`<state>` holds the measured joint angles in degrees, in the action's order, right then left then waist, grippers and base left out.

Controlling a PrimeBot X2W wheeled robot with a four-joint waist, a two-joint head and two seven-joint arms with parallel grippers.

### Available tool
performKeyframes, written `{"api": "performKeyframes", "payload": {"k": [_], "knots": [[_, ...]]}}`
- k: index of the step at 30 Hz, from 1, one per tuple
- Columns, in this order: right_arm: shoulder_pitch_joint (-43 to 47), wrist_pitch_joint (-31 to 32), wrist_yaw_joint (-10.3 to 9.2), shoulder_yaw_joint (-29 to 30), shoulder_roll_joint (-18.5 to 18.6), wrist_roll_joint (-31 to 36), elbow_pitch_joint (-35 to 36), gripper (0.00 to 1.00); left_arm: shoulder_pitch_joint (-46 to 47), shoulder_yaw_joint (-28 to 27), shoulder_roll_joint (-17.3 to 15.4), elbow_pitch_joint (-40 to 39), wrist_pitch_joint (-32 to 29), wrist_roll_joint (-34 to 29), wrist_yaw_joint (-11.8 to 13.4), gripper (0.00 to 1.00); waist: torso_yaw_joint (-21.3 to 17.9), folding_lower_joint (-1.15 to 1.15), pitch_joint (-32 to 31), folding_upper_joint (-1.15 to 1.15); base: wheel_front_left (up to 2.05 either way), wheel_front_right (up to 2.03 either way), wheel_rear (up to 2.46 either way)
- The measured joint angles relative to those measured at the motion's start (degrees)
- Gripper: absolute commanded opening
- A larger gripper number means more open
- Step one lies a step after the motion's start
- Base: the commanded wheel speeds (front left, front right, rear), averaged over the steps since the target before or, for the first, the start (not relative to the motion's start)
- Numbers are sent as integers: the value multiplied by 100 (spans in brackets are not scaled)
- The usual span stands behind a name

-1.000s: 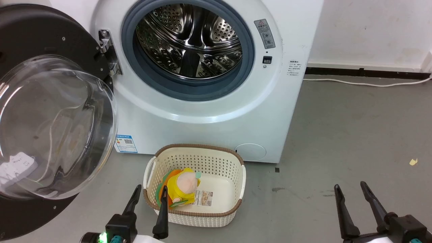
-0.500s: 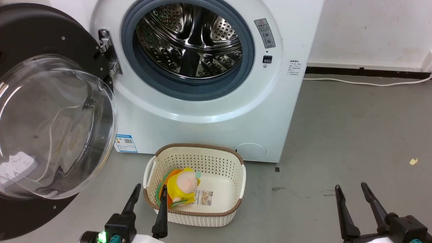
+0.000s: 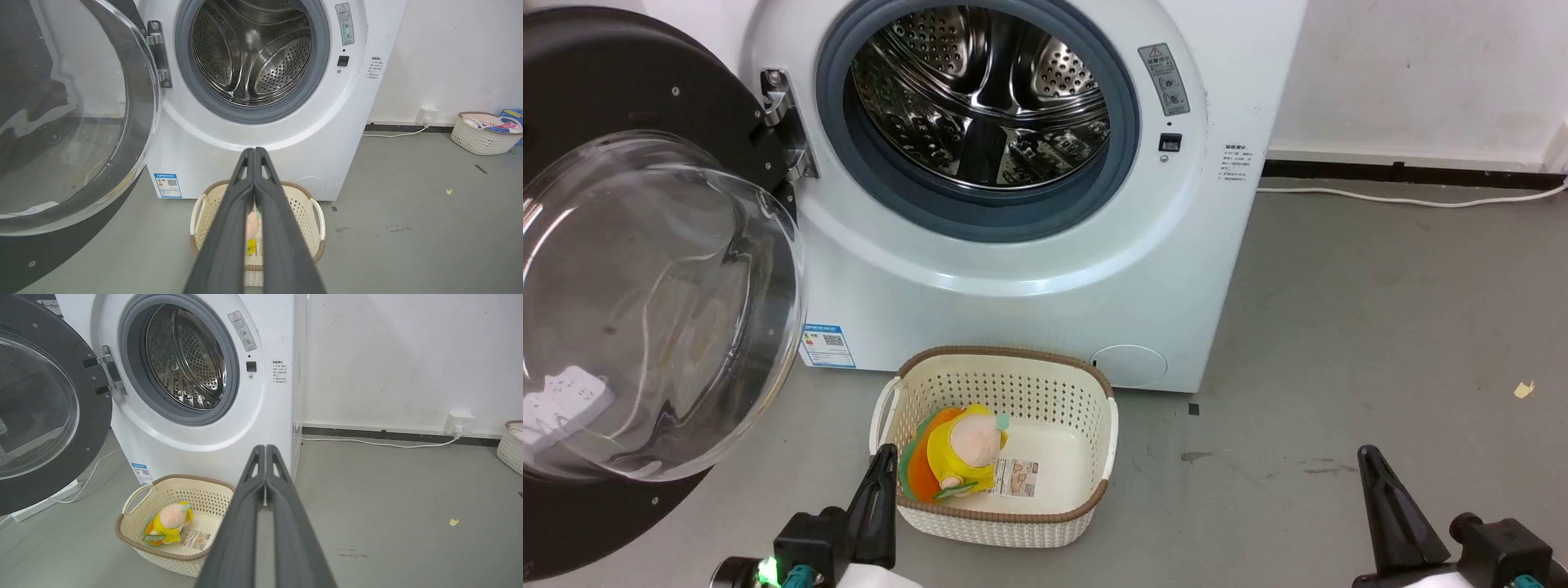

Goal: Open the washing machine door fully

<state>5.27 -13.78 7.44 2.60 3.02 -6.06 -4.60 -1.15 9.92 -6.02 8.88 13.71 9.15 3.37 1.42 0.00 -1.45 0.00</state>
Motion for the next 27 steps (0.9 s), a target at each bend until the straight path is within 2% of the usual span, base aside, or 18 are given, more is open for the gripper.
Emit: {"api": "performKeyframes", "payload": {"k": [27], "knots": [[-94, 312, 0, -60, 0, 121, 99, 0, 1, -218, 75, -193, -310, -210, -59, 0, -33, 0, 33, 0, 0, 0, 0]]}}
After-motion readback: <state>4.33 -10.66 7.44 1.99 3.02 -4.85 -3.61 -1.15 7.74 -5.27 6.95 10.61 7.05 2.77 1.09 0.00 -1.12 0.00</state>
